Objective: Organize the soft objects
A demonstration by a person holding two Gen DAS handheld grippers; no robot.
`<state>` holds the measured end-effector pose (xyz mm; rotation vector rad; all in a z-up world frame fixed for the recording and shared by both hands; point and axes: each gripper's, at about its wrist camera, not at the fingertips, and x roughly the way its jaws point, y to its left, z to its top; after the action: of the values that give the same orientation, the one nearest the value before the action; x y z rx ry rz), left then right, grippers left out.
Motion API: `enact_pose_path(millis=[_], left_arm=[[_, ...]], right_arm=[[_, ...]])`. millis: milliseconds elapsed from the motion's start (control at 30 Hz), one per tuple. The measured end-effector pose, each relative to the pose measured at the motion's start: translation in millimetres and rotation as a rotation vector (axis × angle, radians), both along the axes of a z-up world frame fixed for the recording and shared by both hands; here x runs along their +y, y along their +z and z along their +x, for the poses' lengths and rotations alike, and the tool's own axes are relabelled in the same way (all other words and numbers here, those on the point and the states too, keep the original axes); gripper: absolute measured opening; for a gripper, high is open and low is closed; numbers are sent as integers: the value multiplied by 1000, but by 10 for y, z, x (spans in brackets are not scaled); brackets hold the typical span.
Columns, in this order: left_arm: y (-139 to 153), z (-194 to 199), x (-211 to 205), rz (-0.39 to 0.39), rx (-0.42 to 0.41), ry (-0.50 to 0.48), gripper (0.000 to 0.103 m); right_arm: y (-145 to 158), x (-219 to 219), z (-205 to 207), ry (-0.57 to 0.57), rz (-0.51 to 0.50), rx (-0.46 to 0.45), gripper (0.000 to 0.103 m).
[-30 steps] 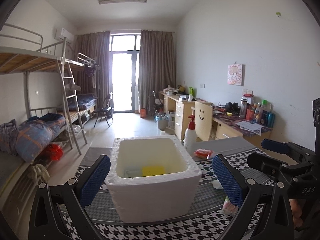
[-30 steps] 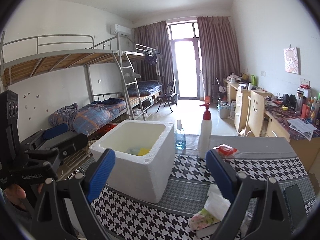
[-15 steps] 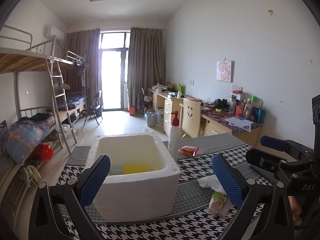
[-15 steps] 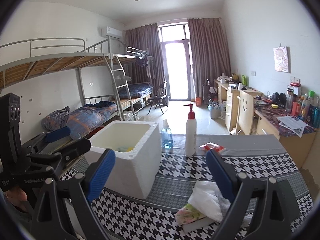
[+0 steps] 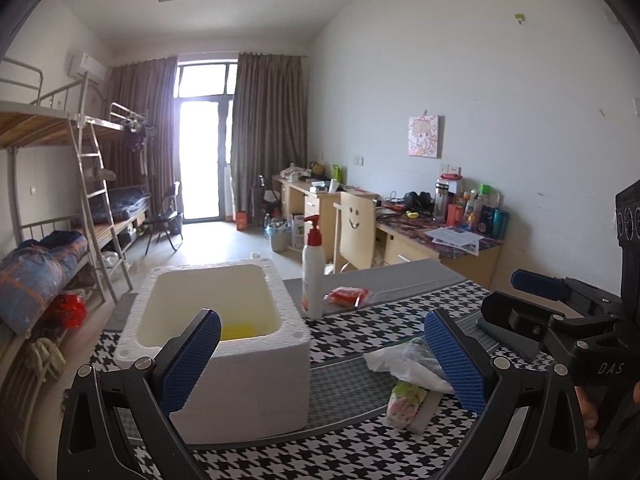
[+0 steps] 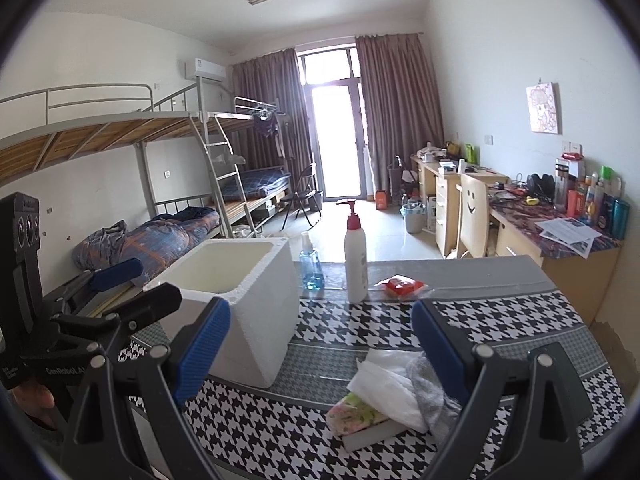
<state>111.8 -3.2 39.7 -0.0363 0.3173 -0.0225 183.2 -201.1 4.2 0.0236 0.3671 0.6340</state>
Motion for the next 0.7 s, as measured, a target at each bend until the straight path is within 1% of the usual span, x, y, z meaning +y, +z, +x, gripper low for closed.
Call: enact_pose_path(millis=[200,467,700], left_arm=[[-22,27,-56,-13,-5,-22,102],[-80,100,-150,-22,12,-49,102],[-158,145,-266,-9,25,-74,102]], right_arm=[[-38,-124,10,-32,0,9,94],[-97,-267,41,-64,5,24,94],[-155,-361,79,-88,4,38,94]])
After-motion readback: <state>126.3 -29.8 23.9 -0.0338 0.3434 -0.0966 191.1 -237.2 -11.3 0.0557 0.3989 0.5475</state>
